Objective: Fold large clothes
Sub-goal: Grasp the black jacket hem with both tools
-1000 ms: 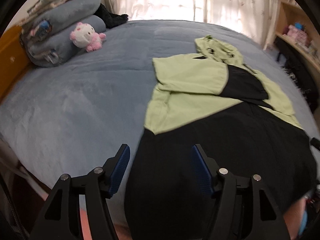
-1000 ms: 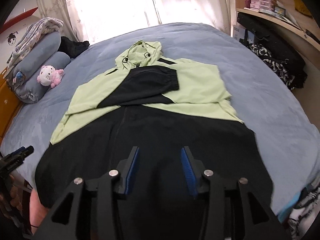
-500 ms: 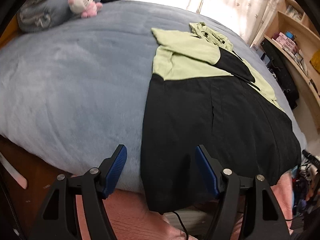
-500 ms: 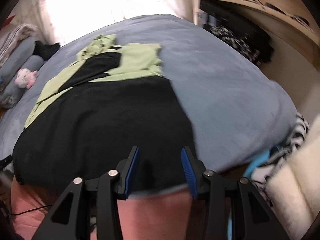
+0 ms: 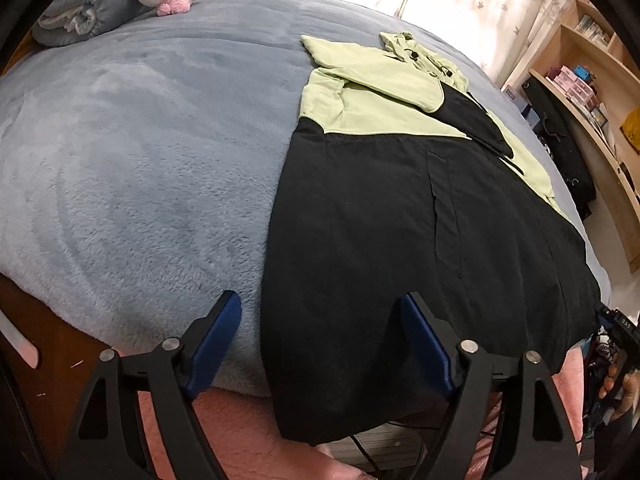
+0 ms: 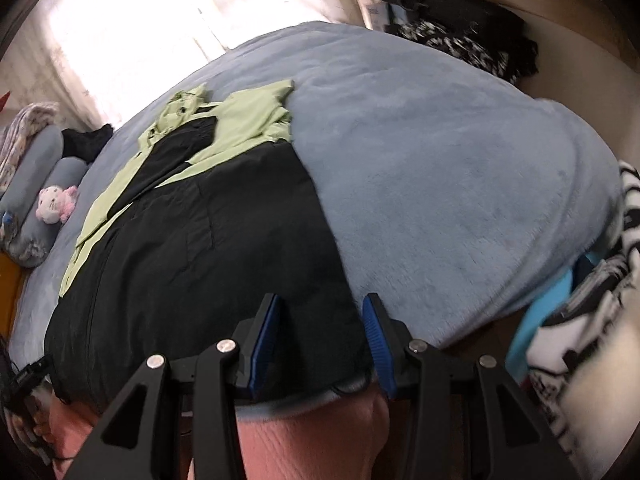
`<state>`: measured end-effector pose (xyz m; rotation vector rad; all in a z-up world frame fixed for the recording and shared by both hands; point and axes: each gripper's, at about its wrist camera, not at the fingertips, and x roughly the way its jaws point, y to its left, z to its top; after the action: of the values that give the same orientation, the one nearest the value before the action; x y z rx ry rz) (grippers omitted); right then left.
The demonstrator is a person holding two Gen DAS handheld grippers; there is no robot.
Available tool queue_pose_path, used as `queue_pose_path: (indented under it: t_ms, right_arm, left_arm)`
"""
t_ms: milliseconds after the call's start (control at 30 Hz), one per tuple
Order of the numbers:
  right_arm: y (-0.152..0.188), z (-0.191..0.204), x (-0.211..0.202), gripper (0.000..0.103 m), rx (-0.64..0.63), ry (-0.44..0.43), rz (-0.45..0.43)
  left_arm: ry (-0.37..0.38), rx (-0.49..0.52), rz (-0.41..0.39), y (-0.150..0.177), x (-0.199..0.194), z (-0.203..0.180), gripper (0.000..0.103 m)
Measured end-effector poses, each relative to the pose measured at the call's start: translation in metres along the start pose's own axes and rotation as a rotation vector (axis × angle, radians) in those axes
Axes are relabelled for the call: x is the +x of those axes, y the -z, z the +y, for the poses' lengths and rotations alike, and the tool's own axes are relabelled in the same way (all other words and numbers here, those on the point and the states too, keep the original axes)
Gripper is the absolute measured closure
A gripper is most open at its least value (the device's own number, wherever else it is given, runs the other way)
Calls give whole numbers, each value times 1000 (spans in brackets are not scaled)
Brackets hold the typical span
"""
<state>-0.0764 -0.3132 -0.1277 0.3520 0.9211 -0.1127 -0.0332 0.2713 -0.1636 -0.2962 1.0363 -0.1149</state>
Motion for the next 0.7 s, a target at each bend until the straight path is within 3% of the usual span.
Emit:
queue_pose_path:
  t_ms: [100, 133, 200, 267, 400, 467, 567, 600, 667, 700]
  right_arm:
    - [2, 6, 2, 60, -51, 1, 1]
    - [2, 7, 1, 66, -60, -11, 3]
    - [2, 7, -1, 75, -75, -29, 11]
    - [1, 8, -4, 81, -80, -53, 17]
    - [0, 9, 0, 80, -101, -44, 39]
    - [0, 8, 6, 71, -90, -23, 59]
    - [-1, 7, 15, 70, -74, -13, 73]
    - [0, 7, 16, 70, -75, -10, 74]
    - [0, 10, 13, 82, -89, -1, 64]
    - [1, 12, 9, 84, -96, -10, 60]
  left_arm:
    - [-12, 22, 7, 0, 2, -5, 24]
    - [-14, 25, 11, 0, 2, -7, 27]
    - [-18, 27, 11, 1, 1, -8, 43]
    - [-10, 16, 9, 2, 0, -7, 51]
    - [8, 3, 15, 2, 1, -3, 51]
    - [3, 13, 26, 2, 3, -4, 47]
    - [-37, 64, 49, 3, 6, -15, 49]
    - [-45, 82, 61, 3, 7, -20, 55]
    - [-39, 105, 79, 3, 6, -28, 92]
    - [-32, 109, 90, 2, 4, -33, 94]
